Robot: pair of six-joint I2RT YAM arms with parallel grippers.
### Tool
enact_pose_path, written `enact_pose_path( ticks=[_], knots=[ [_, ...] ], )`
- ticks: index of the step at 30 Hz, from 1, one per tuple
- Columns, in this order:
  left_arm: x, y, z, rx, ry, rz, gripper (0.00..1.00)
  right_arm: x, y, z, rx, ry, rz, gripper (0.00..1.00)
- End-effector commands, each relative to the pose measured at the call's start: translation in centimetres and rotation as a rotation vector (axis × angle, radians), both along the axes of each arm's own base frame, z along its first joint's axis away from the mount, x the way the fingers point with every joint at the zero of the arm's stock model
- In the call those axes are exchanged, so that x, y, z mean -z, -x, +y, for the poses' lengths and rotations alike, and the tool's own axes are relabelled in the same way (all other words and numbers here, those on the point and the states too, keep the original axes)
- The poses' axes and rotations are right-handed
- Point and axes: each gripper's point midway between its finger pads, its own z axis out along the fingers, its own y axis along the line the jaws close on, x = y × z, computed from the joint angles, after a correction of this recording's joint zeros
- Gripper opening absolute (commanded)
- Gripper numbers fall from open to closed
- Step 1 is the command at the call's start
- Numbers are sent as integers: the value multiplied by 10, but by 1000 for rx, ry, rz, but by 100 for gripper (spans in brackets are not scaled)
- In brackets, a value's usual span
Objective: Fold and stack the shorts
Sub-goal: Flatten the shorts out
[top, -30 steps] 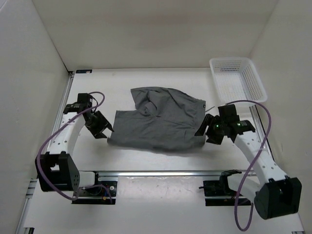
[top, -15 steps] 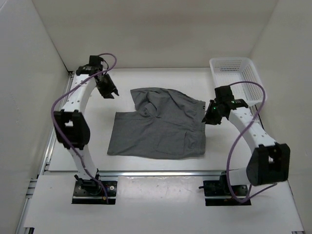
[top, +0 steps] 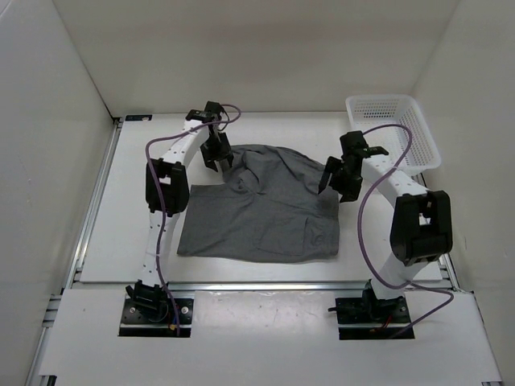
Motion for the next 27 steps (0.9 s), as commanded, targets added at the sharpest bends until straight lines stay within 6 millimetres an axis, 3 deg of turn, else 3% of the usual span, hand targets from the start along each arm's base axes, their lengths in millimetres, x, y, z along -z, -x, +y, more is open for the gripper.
enact_pose_path(
  ticks=[1, 4, 6, 7, 8, 9, 11, 15, 19, 20, 22, 23, 24, 26, 27],
  knots=[
    [-12, -4, 5, -15, -26, -23, 63, -1, -16, 3, -14, 7, -9, 80],
    [11, -4, 0, -7, -8, 9, 63, 4, -22, 4, -22, 13, 1, 80],
    [7, -11, -4, -4, 10, -15, 58, 1, -30, 6, -22, 10, -13, 80],
    [18, -11, -4, -4, 6, 0, 49, 4, -29, 6, -22, 12, -2, 80],
    [10, -17, -6, -3, 12, -25, 18, 1, -33, 6, -22, 10, -14, 80],
    [14, -20, -1, -14, 12, -24, 10, 1, -33, 6, -22, 10, -14, 80],
    [11, -30, 11, -26, -3, -49, 10, -6, -36, 9, -26, -1, -25, 80],
    [-31, -63, 75, -121, -64, -187, 10, -9, -35, 12, -59, -18, -24, 80],
    [-80, -94, 104, -165, -59, -351, 10, -2, -31, 29, -134, -44, 4, 81],
    [-80, -97, 103, -166, -58, -358, 45, -6, -33, 33, -154, -43, -10, 81],
    [-90, -101, 115, -184, -46, -384, 92, 2, -30, 39, -181, -35, 15, 81],
    [-90, -99, 115, -184, -48, -377, 100, 2, -28, 45, -196, -35, 16, 81],
    [-100, -96, 121, -195, -48, -389, 100, 5, -26, 48, -215, -29, 27, 81],
    [-102, -88, 129, -194, -58, -373, 100, 9, -24, 51, -236, -15, 34, 81],
    [-120, -84, 134, -196, -61, -397, 100, 7, -22, 57, -251, -15, 35, 79]
  ],
)
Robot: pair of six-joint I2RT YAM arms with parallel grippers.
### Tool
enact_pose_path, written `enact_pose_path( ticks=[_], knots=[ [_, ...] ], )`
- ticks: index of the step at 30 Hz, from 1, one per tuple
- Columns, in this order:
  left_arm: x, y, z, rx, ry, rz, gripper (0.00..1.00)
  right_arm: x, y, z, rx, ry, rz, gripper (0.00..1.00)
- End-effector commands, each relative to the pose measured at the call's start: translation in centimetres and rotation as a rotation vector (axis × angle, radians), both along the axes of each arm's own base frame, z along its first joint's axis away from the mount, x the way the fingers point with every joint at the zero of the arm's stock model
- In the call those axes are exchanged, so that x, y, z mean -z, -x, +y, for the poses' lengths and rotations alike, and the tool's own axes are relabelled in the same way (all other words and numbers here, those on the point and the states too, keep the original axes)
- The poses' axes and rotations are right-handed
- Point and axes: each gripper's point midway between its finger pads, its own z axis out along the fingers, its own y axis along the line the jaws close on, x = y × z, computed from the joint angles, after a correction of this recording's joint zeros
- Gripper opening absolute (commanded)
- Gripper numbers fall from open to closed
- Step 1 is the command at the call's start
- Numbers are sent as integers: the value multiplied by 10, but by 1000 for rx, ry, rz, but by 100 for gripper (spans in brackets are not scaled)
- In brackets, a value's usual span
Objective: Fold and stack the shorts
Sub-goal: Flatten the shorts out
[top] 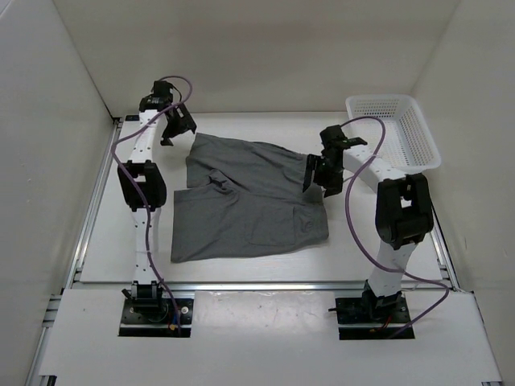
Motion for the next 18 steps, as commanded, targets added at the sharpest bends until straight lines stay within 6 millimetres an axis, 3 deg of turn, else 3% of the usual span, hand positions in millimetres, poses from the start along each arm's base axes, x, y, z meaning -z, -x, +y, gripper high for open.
enact_pose_path(
  ticks=[1, 3, 4, 5, 6, 7, 8, 9, 10, 12, 13, 14, 16, 18],
  knots=[
    [-62, 18, -2, 35, -30, -73, 100, -8, 3, 14, -86, 13, -10, 77],
    [-64, 32, 1, 38, -46, -50, 100, -8, 5, 18, -97, 22, -13, 67],
    [-82, 43, 4, 38, -61, -66, 96, -8, 7, 23, -110, 21, -13, 61],
    [-64, 59, 4, 40, -62, -2, 84, -8, 6, 21, -108, 30, -15, 55],
    [-63, 68, 4, 41, -62, 15, 74, -8, 9, 26, -121, 30, -16, 49],
    [-74, 76, 2, 49, -47, -2, 62, -4, 11, 29, -120, 40, -8, 37],
    [-54, 91, -6, 70, -31, 57, 53, -2, 9, 30, -120, 41, -5, 32],
    [-50, 96, -14, 94, 10, 64, 39, -2, 11, 35, -121, 38, -3, 27],
    [-43, 97, -16, 100, 21, 71, 34, 0, 9, 41, -123, 34, -5, 21],
    [-26, 105, -25, 122, 41, 127, 24, 2, 7, 43, -126, 27, 1, 19],
    [-7, 108, -25, 120, 41, 177, 29, 2, 7, 44, -116, 25, 3, 19],
    [-3, 109, -23, 116, 33, 196, 38, 2, 7, 44, -116, 24, 3, 19],
    [9, 113, -24, 107, 18, 233, 75, -2, 8, 41, -111, 33, -12, 19],
    [17, 114, -24, 107, 18, 247, 78, -7, 6, 39, -107, 40, -27, 19]
  ],
)
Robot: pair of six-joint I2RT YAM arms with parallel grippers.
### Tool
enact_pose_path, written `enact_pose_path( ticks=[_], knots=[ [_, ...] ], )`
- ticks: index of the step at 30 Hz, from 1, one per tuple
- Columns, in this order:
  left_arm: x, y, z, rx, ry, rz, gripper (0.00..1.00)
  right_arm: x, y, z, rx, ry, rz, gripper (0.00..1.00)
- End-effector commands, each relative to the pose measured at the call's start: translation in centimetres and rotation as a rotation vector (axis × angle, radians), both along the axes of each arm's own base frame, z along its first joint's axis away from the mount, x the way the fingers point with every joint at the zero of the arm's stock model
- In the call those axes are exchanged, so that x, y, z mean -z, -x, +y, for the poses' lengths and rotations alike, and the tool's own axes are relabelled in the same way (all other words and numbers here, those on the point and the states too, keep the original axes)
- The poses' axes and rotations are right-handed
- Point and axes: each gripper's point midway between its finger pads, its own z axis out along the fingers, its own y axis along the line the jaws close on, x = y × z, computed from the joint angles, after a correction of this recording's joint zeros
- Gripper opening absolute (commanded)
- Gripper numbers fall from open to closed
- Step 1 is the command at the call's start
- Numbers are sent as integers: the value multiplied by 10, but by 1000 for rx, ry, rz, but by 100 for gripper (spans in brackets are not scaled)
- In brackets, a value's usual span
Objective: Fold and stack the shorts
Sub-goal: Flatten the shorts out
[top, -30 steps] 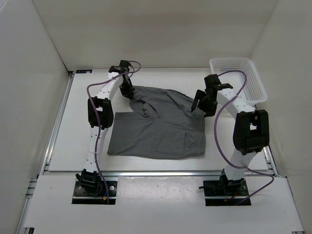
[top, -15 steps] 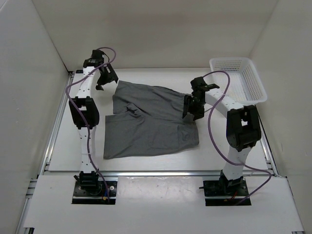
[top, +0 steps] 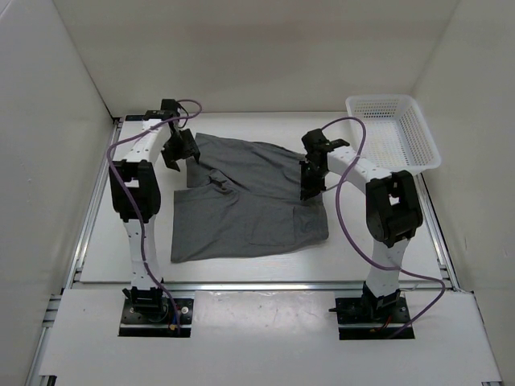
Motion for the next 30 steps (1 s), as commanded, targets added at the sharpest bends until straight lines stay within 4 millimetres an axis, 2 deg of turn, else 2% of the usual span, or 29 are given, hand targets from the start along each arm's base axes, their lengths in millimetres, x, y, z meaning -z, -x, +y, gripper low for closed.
enact_pose_path(
  ticks=[1, 4, 7, 8, 9, 10, 11, 12, 13, 14, 19, 21, 22, 23, 24, 25, 27, 28, 29, 30],
  knots=[
    [15, 3, -4, 8, 8, 30, 78, -15, -8, -2, 15, 5, -50, 19],
    [33, 3, -2, 4, -5, 65, 77, -18, -6, -5, 9, 12, -62, 21],
    [51, 3, -2, 4, -8, 100, 67, -19, -6, -10, 20, 13, -62, 27],
    [51, 3, -2, 4, -8, 100, 67, -19, -8, -13, 29, 13, -62, 30],
    [57, 7, -2, 4, -9, 124, 64, -19, -8, -13, 29, 13, -62, 39],
    [60, 10, -1, 15, -13, 135, 58, -19, -9, -16, 39, 13, -62, 43],
    [60, 10, -3, 18, -2, 135, 36, -19, -9, -16, 39, 13, -62, 46],
    [60, 10, 1, 9, -2, 135, 21, -19, -11, -20, 49, 13, -62, 52],
    [60, 9, 6, -1, -1, 135, 10, -19, -11, -20, 49, 13, -62, 54],
    [60, 10, 6, 10, -4, 135, 10, -19, -11, -18, 46, 8, -52, 54],
    [21, -3, 54, -88, -56, 61, 10, -18, -15, -13, 40, -12, -47, 54],
    [12, -9, 65, -111, -55, 38, 10, -21, -18, -12, 40, -15, -55, 54],
    [9, -7, 69, -120, -55, 42, 12, -21, -18, -12, 40, -15, -55, 54],
    [6, -6, 76, -122, -58, 44, 21, -21, -18, -13, 43, -7, -59, 54],
    [4, -6, 76, -122, -58, 44, 38, -21, -18, -13, 43, -7, -59, 54],
    [5, -3, 78, -116, -72, 57, 62, -21, -18, -14, 33, -5, -61, 54],
    [2, 5, 79, -119, -82, 65, 100, -20, -14, -11, 23, -1, -52, 54],
    [-1, 7, 79, -119, -82, 64, 100, -20, -13, -8, 13, -2, -52, 54],
    [-12, 10, 79, -120, -83, 44, 100, -20, -11, -10, 15, 10, -47, 54],
    [-10, 20, 74, -110, -83, 63, 100, -23, -11, -10, 7, 9, -58, 52]
  ],
)
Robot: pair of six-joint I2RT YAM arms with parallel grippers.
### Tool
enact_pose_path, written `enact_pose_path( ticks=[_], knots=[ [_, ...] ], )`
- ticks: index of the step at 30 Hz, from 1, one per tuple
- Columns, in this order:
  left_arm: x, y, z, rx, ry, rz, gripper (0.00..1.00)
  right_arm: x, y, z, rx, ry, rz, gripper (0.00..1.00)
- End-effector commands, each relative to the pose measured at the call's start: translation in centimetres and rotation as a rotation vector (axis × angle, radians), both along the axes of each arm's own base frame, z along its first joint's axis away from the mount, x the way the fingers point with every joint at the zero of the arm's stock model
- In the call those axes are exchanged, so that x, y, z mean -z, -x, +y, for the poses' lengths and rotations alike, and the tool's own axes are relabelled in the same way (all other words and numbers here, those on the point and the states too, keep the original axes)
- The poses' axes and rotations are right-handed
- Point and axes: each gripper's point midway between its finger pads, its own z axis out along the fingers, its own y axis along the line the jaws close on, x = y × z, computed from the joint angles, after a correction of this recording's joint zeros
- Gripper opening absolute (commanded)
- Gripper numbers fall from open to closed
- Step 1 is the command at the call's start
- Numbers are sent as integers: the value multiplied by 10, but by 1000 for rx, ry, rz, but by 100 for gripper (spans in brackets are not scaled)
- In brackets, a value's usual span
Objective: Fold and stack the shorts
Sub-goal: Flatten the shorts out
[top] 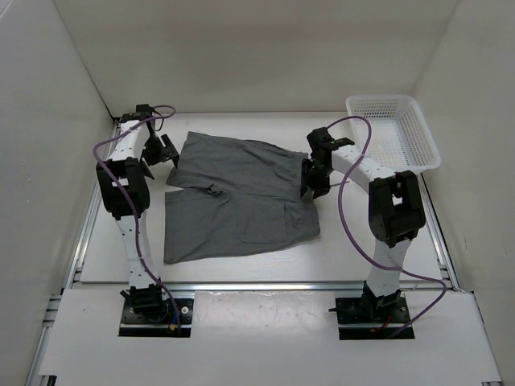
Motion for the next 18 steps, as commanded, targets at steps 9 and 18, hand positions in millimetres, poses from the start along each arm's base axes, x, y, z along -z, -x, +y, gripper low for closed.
enact_pose_path(
  ticks=[9, 18],
  knots=[
    [-80, 93, -28, -2, -20, -135, 56, -17, 28, 33, -113, -20, -11, 13],
    [13, 192, -83, -19, 144, 80, 10, 28, 66, 30, -81, 7, 84, 8]
  ],
)
